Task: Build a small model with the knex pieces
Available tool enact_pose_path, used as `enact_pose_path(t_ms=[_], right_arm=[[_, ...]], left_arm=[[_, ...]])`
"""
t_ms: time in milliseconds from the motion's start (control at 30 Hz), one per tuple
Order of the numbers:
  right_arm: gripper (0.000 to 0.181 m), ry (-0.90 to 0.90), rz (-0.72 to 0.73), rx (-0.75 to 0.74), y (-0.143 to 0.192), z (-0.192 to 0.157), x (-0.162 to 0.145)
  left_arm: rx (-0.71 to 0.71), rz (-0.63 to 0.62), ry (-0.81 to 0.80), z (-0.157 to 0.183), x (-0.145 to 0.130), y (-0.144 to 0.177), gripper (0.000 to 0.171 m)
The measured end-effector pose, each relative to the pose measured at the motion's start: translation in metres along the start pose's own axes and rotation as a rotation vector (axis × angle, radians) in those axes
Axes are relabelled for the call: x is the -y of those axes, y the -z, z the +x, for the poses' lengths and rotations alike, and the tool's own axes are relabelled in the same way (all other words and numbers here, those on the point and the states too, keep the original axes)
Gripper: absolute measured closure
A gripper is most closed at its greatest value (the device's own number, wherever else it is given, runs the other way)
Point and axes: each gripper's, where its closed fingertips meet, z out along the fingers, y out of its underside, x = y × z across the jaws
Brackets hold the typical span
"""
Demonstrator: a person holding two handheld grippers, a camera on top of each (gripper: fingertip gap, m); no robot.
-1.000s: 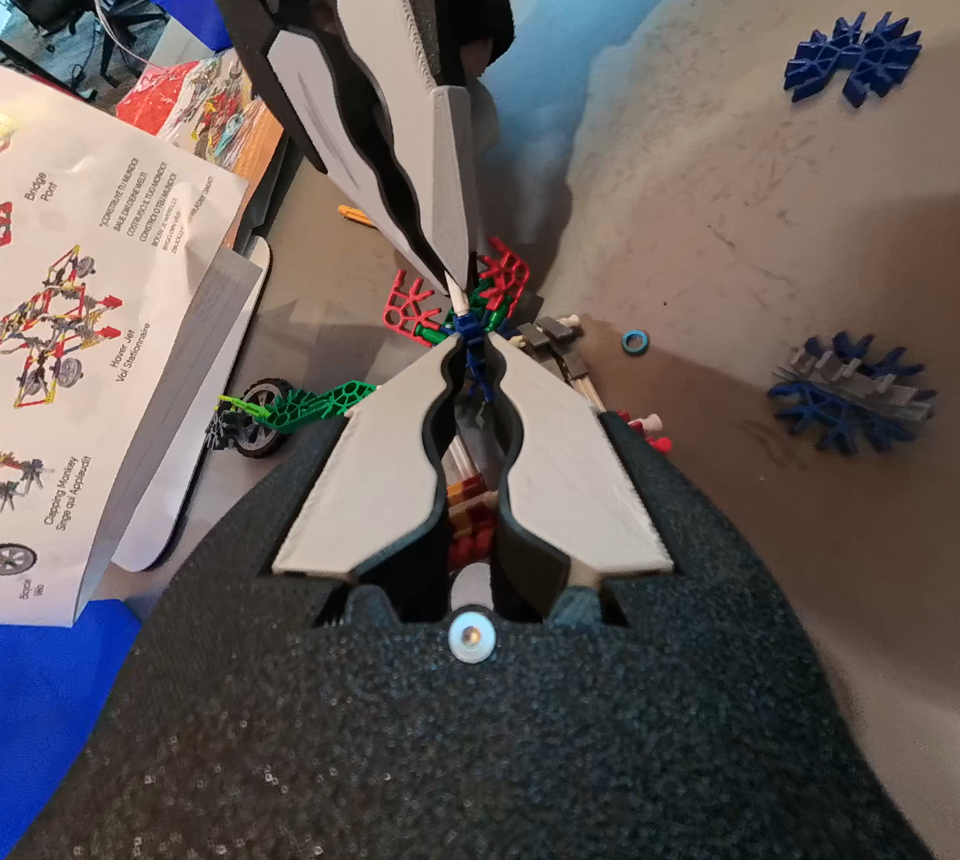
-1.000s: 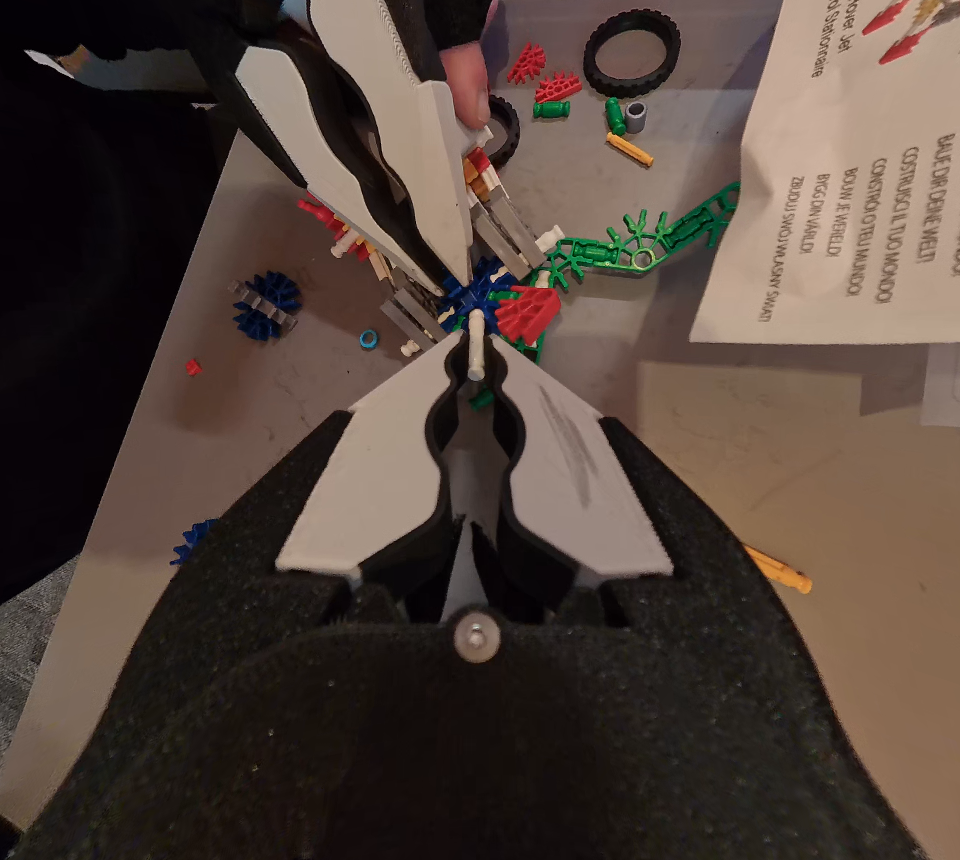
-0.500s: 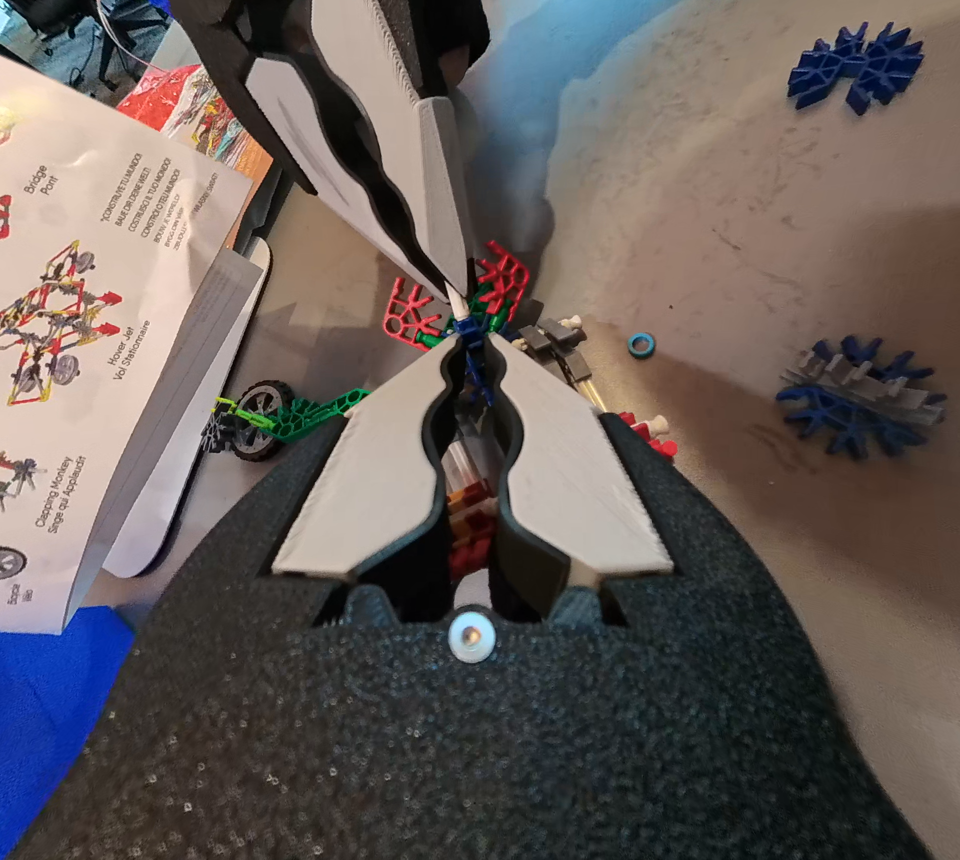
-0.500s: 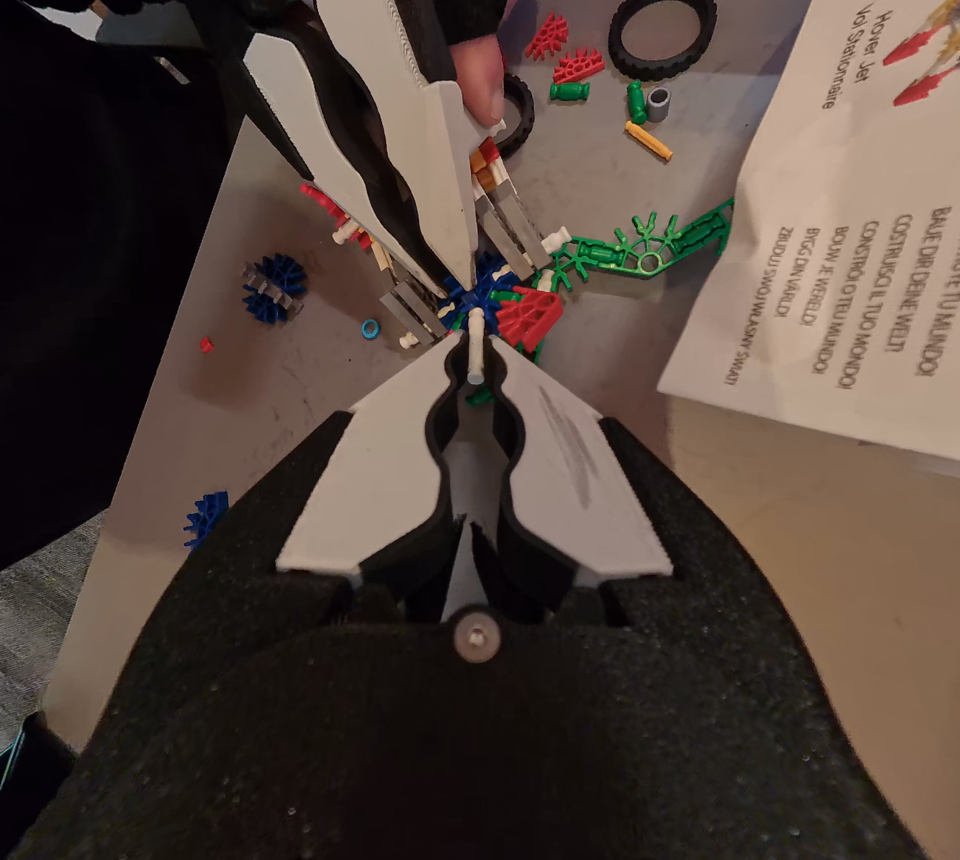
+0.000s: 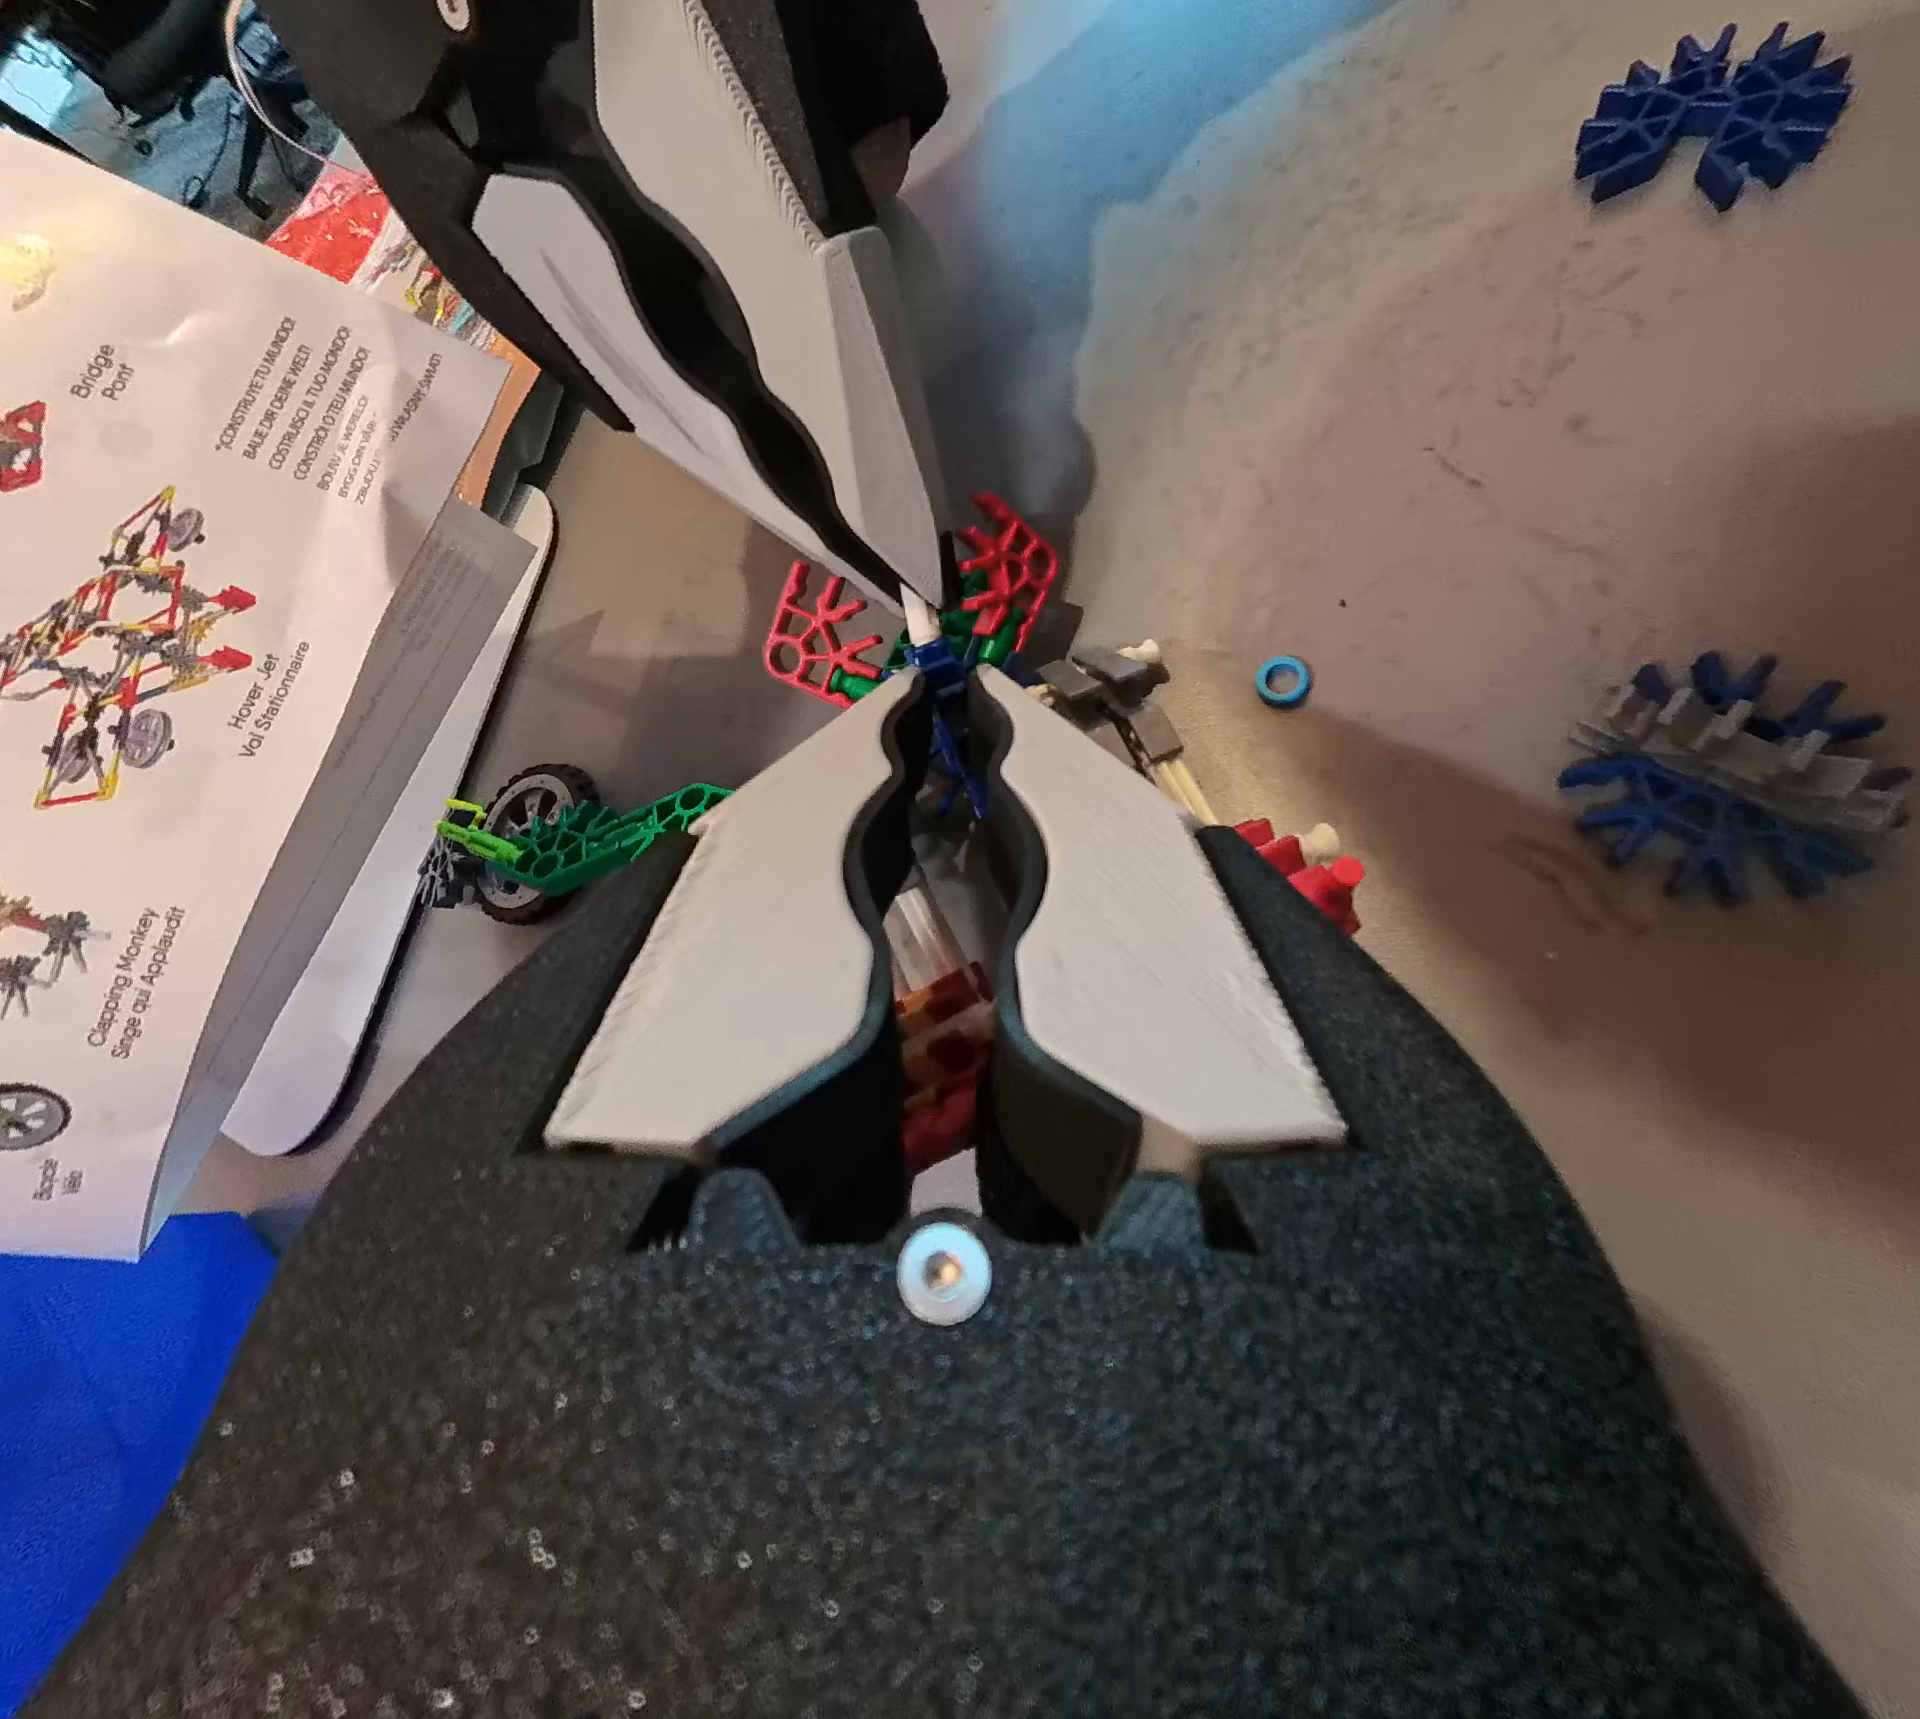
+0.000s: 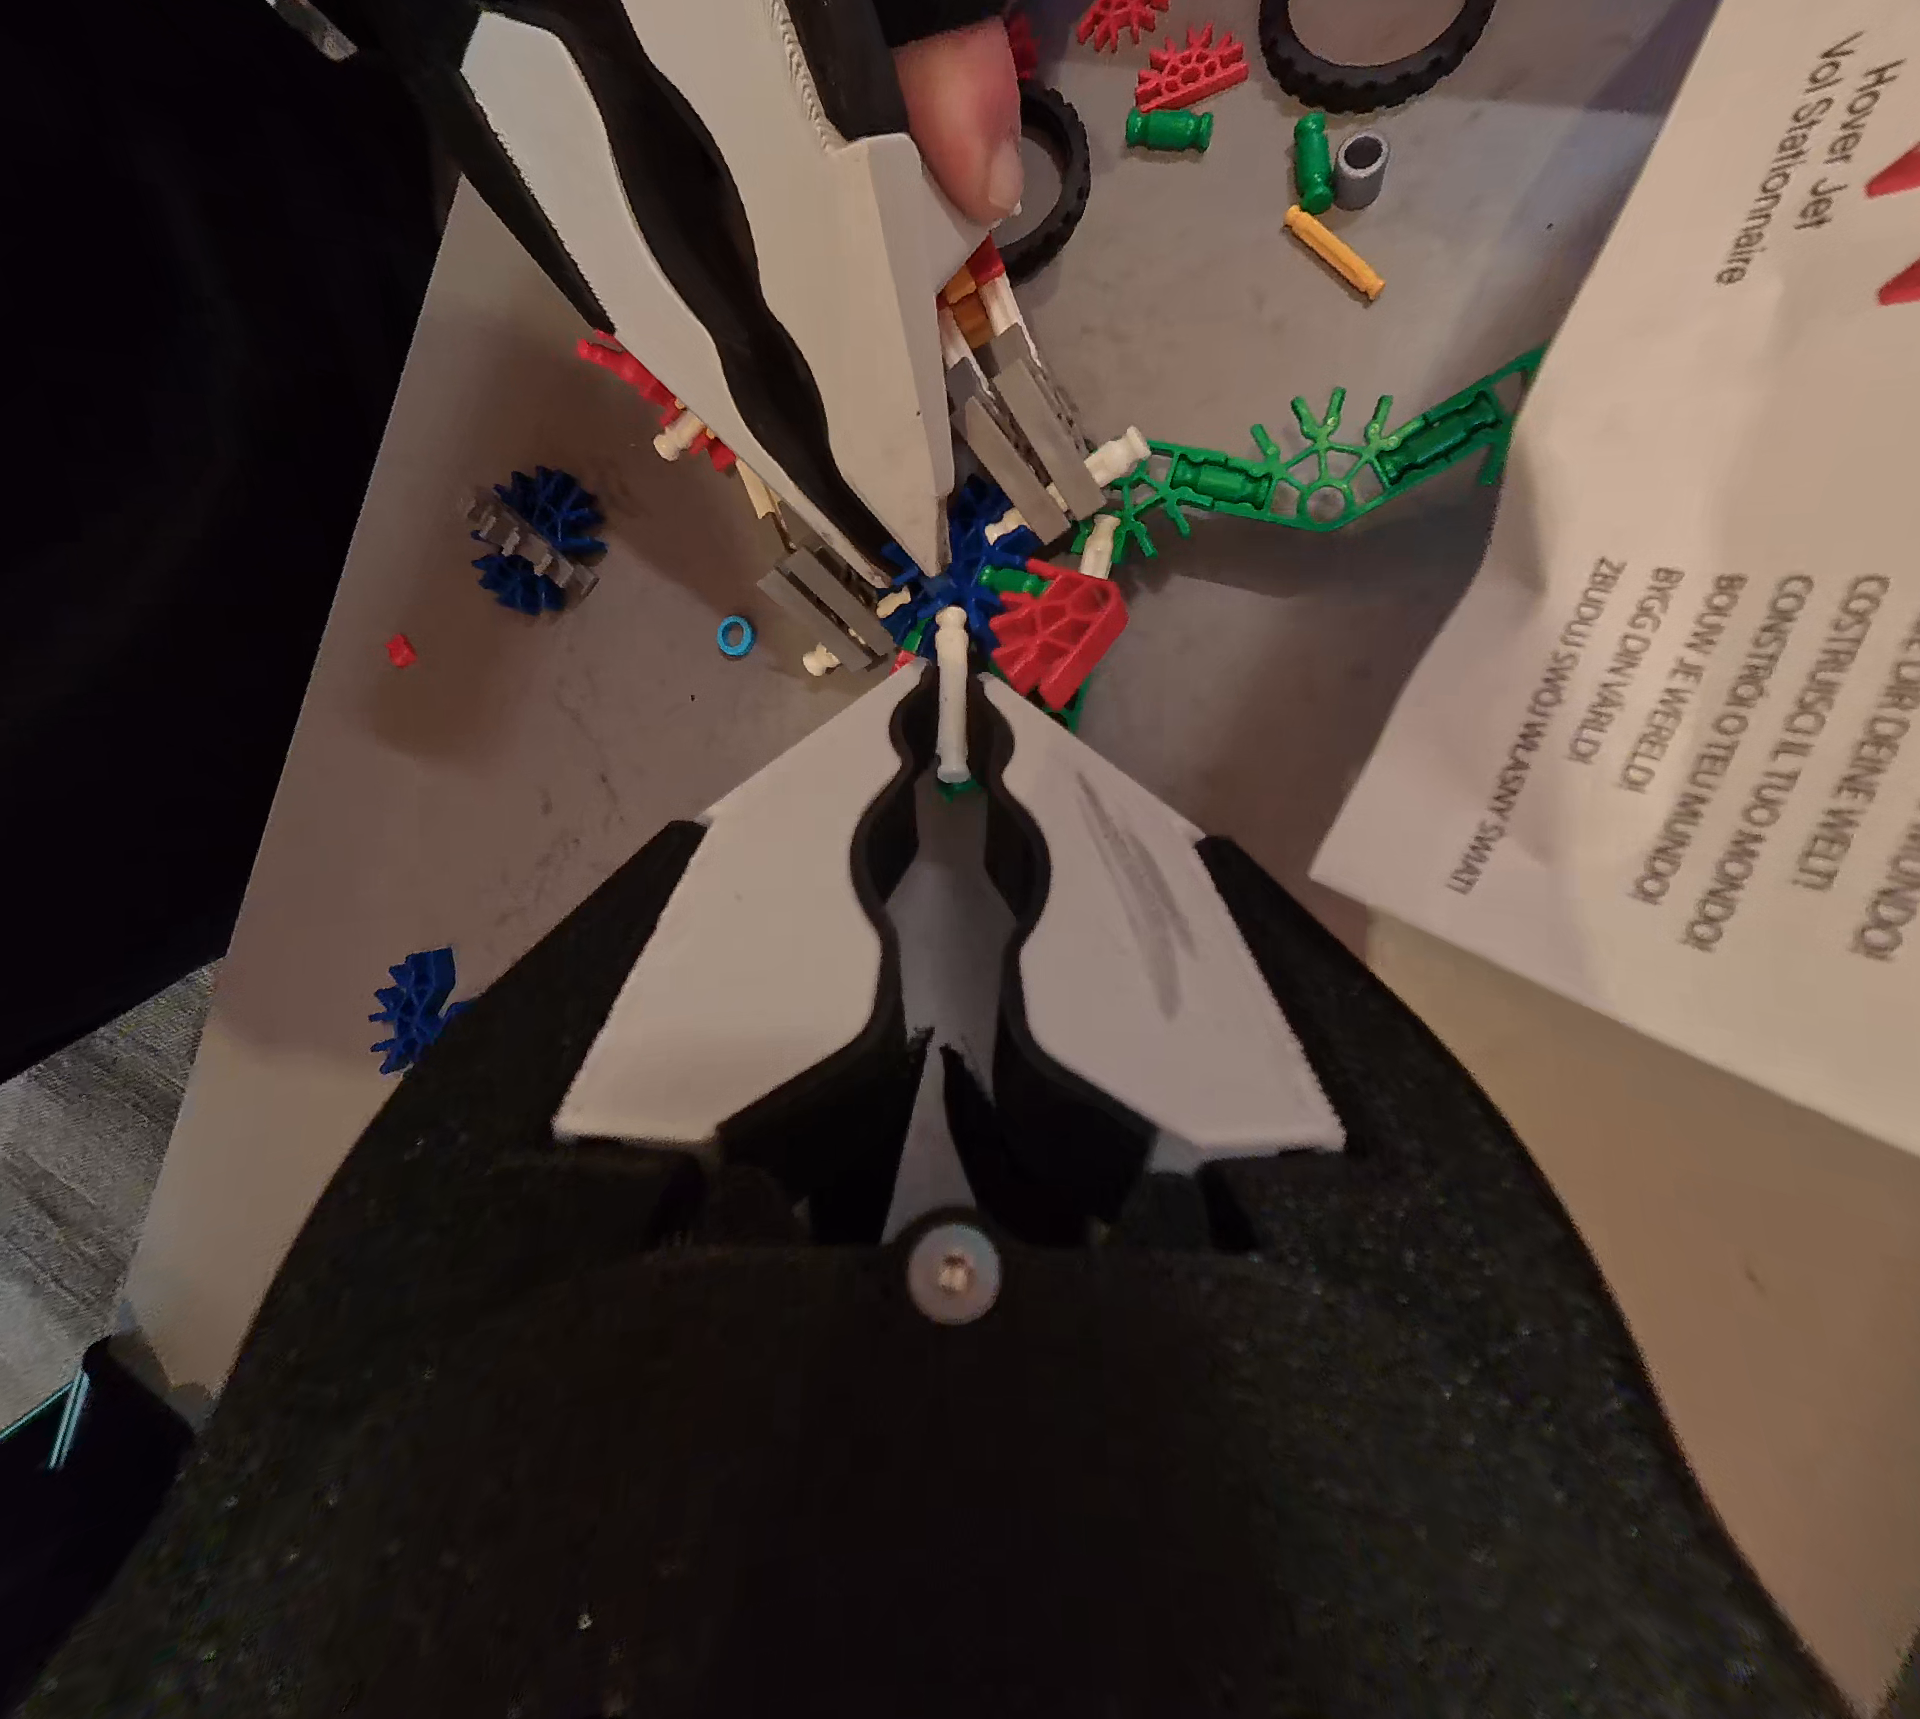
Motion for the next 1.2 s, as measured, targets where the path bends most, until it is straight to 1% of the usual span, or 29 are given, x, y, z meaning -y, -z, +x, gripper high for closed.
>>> enact_pose_path(t_ms=[367,567,767,1067,1200], right_arm=[[0.178,-0.004,-0.091,-0.069,-0.0003,0.0016,0.0002],[0.177,0.005,-0.121,-0.07,0.0008,0.0017,0.0001],[0.176,-0.03,-0.043,-0.035,0.0022,0.0018,0.0007],[0.177,-0.108,0.095,0.056,0.0039,0.0003,0.0033],[0.177,-0.108,0.094,0.057,0.0032,0.0006,0.0036]], left_arm=[[0.012,0.029,0.01,0.0002,0.0008,-0.001,0.167],[0.026,0.032,-0.005,0.0001,0.0011,-0.0013,0.167],[0.052,0.03,-0.023,-0.0006,0.0014,-0.0025,0.166],[0.063,0.035,-0.036,-0.0009,0.0015,-0.0028,0.166],[0.064,0.036,-0.041,-0.0011,0.0013,-0.0028,0.166]])
